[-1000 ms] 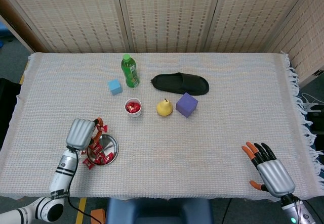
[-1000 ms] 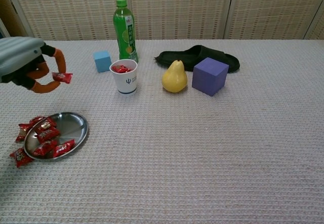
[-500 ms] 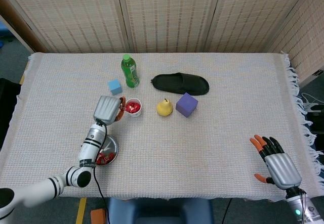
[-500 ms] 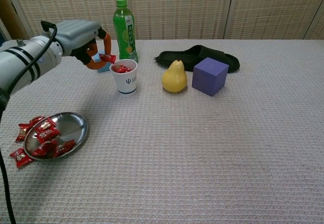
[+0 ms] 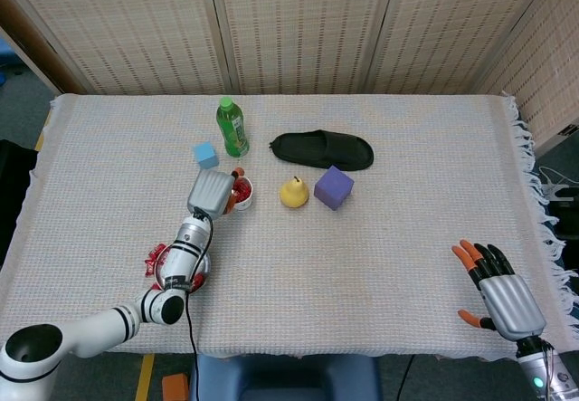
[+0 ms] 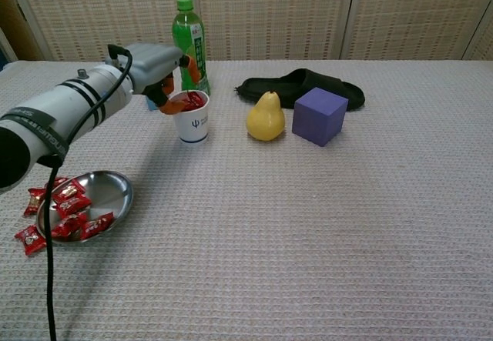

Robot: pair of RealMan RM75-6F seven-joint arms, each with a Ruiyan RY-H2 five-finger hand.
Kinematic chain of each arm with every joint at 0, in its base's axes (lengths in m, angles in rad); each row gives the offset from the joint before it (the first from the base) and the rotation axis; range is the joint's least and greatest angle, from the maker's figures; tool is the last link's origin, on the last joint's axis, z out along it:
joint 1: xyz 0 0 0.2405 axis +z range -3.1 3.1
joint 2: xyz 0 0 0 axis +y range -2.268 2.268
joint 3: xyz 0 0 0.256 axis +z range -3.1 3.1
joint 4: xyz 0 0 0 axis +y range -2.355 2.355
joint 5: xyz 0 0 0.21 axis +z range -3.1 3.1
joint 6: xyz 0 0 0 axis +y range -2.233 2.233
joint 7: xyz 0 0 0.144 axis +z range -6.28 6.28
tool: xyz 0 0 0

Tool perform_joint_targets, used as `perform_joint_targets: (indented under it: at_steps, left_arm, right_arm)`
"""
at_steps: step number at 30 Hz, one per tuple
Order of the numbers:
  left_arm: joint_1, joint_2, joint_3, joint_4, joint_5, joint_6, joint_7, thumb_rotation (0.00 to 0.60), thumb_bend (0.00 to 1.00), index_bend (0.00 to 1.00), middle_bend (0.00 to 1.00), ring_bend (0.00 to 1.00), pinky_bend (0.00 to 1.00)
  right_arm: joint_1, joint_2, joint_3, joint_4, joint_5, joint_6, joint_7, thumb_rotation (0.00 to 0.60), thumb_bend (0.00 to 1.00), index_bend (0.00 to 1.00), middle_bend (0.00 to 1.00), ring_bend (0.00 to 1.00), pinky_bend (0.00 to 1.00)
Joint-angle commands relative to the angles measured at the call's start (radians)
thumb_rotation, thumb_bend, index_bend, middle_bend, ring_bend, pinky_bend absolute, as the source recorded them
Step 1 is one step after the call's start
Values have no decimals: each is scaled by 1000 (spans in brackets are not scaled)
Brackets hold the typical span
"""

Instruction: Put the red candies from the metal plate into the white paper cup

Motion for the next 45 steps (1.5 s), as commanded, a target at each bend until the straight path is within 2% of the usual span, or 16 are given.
perform_joint_targets:
  at_steps: [1,5,9,13,18,21,23,28,33,36,42,45]
  left_arm:
    - [7,18,2,-44,-6,30,6,600,389,63,948,979,1000]
    - [59,84,46,-173,44,90,-16,600,389,89,949,979,1000]
    - [162,201,173,-375,120,150,-11,600,384,151,949,979,1000]
    - [273,292,304,-528,200,219,-62,600,382,222,951,979,1000]
    - [417,358,471,-573,349,335,-171,600,381,238,951,979,1000]
    - [492,362,534,-540,414,402,-233,600,374,271,954,979,1000]
    - [531,356,552,-509,430,433,-249,600,370,286,955,979,1000]
    - [588,329,555,-446,448,474,-253,600,369,297,954,979,1000]
    - [629,274,541,-334,482,514,-208,600,368,298,955,979,1000]
    - [656,242,529,-272,484,534,-224,600,364,305,955,980,1000]
    - [683,229,519,-237,464,496,-264,600,352,294,956,980,1000]
    - [684,231,513,-237,458,468,-289,600,351,285,987,997,1000]
  right_arm:
    - [-1,0,-5,2,-8,2,5,600,46,0,0,0,0]
    - [-7,0,-10,2,-28,20,10,600,47,0,0,0,0]
    - [-13,-2,-17,5,-54,41,12,600,47,0,0,0,0]
    - [-19,-2,-26,8,-83,60,17,600,47,0,0,0,0]
    - [-18,-2,-36,15,-107,65,30,600,46,0,0,0,0]
    - [-14,-2,-39,17,-113,60,33,600,47,0,0,0,0]
    - [-13,-2,-41,18,-116,58,34,600,47,0,0,0,0]
    - [-9,-1,-46,17,-122,48,34,600,46,0,0,0,0]
    - [-10,1,-52,16,-132,51,31,600,47,0,0,0,0]
    - [-14,1,-56,17,-141,61,30,600,47,0,0,0,0]
    - [-13,5,-64,18,-156,66,58,600,47,0,0,0,0]
    - [-26,-7,-49,25,-142,90,22,600,47,0,0,0,0]
